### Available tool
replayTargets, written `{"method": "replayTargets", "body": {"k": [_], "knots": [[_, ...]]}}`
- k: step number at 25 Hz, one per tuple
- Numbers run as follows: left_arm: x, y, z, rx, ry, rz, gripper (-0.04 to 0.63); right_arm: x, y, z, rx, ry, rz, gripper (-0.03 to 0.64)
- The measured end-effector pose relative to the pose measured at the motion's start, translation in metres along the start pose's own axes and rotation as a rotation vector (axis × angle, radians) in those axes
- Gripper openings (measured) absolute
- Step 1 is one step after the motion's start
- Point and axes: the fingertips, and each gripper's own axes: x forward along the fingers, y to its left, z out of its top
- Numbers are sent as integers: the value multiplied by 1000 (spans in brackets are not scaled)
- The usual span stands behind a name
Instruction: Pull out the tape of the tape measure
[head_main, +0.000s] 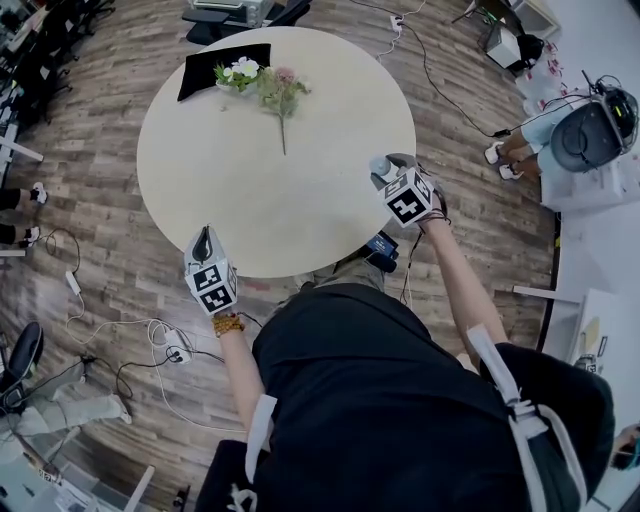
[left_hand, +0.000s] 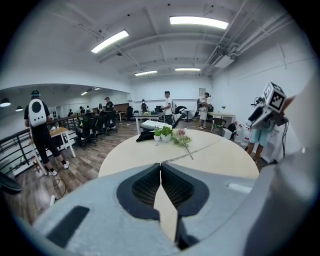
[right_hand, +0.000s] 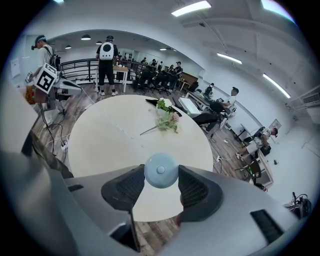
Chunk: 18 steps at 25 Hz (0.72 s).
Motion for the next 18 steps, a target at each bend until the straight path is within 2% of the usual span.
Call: {"method": "replayTargets", "body": {"k": [9,18], "knots": [[-4,6,-9,-28,2,14,17,1,12,11,-26,-16,18,213],[3,-10,-6,-4,8,-28,18,4,25,15,-37,-24,43,215]]}}
